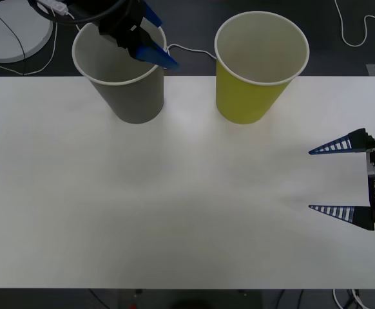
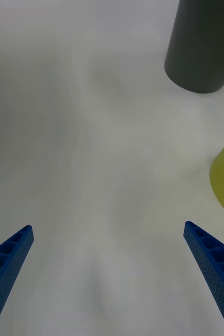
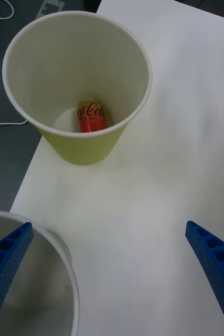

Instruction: Put the can into the green bin and the plastic bottle into the gray bin

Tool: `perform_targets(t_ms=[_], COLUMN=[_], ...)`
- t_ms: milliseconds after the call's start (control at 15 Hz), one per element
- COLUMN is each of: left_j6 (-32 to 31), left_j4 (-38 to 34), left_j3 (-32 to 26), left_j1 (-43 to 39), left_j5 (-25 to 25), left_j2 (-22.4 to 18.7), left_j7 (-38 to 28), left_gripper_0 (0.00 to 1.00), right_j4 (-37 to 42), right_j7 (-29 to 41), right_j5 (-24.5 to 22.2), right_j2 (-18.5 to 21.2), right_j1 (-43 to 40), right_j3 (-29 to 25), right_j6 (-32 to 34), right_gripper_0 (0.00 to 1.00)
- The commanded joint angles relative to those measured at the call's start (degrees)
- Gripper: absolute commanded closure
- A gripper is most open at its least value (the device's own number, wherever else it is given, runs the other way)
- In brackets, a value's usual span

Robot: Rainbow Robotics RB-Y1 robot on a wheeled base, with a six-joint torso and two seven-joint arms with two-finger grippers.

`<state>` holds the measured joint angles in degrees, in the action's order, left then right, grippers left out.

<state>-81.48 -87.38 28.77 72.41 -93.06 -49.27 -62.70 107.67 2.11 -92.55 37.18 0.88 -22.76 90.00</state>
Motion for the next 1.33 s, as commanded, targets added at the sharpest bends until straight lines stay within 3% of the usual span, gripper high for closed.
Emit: perform_targets(t_ms=[67, 400, 733, 1067, 1333], left_j6=[-1.7, -3.9, -6.9, -8.5, -8.5], left_j4=[-5.8, -12.6, -19.0, -23.0, -23.0], left_j3=[-7.3, -20.3, -33.6, -40.8, -43.1], left_j1=[-8.9, -24.9, -40.8, -51.9, -56.9], left_j5=[-0.5, -1.4, -1.5, 1.0, 1.7], left_j2=[-3.3, -6.4, -6.6, -6.6, -6.6], left_j7=[1.9, 11.9, 21.5, 28.8, 36.0], left_gripper_0=[0.00, 0.00, 0.00, 0.00, 0.00], right_j4=[0.0, 0.0, 0.0, 0.0, 0.0], right_j7=[0.0, 0.0, 0.0, 0.0, 0.0], right_j5=[0.0, 0.0, 0.0, 0.0, 0.0], right_j2=[0.0, 0.0, 0.0, 0.0, 0.0], right_j1=[0.0, 0.0, 0.0, 0.0, 0.0], right_j3=[0.0, 0.0, 0.0, 0.0, 0.0], right_j6=[0.0, 0.0, 0.0, 0.0, 0.0], right_gripper_0=[0.00, 0.00, 0.00, 0.00, 0.00])
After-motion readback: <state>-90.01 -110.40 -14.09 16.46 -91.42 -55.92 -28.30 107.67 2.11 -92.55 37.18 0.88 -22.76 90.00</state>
